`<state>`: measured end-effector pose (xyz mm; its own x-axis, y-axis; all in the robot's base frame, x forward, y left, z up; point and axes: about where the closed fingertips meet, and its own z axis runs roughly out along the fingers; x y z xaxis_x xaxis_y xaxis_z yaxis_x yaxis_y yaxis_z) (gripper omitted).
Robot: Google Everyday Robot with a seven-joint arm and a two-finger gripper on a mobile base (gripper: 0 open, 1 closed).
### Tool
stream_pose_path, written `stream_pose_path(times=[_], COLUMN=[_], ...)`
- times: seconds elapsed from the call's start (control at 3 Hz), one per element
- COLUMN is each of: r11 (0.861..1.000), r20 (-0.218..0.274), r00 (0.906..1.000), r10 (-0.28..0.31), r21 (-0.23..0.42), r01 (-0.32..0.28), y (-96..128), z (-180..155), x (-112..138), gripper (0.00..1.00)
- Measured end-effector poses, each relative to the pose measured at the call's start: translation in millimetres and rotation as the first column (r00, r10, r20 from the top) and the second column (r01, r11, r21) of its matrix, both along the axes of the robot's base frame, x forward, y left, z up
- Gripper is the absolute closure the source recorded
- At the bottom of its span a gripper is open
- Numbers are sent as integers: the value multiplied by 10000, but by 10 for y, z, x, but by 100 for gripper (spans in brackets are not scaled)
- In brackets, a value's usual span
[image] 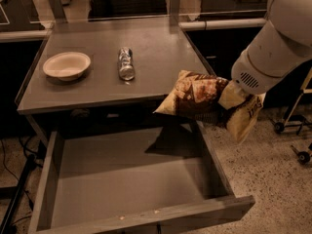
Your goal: Pick brown chip bag from top drawer and place on counter
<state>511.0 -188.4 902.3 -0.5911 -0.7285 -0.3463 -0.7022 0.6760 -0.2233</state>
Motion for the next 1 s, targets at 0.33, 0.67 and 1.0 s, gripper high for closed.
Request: stream_pose_path(times=[0.33, 0.67, 1.0], r11=[9998, 9991, 9992], r20=[-5, 559, 634], r00=[9999, 9977, 9973], r10=[-169, -382, -372], r21=[-115, -164, -132], r01=[169, 392, 381], y=[7, 185, 198], z=[-9, 442, 483], x=[96, 675, 689], gripper=[100, 100, 100])
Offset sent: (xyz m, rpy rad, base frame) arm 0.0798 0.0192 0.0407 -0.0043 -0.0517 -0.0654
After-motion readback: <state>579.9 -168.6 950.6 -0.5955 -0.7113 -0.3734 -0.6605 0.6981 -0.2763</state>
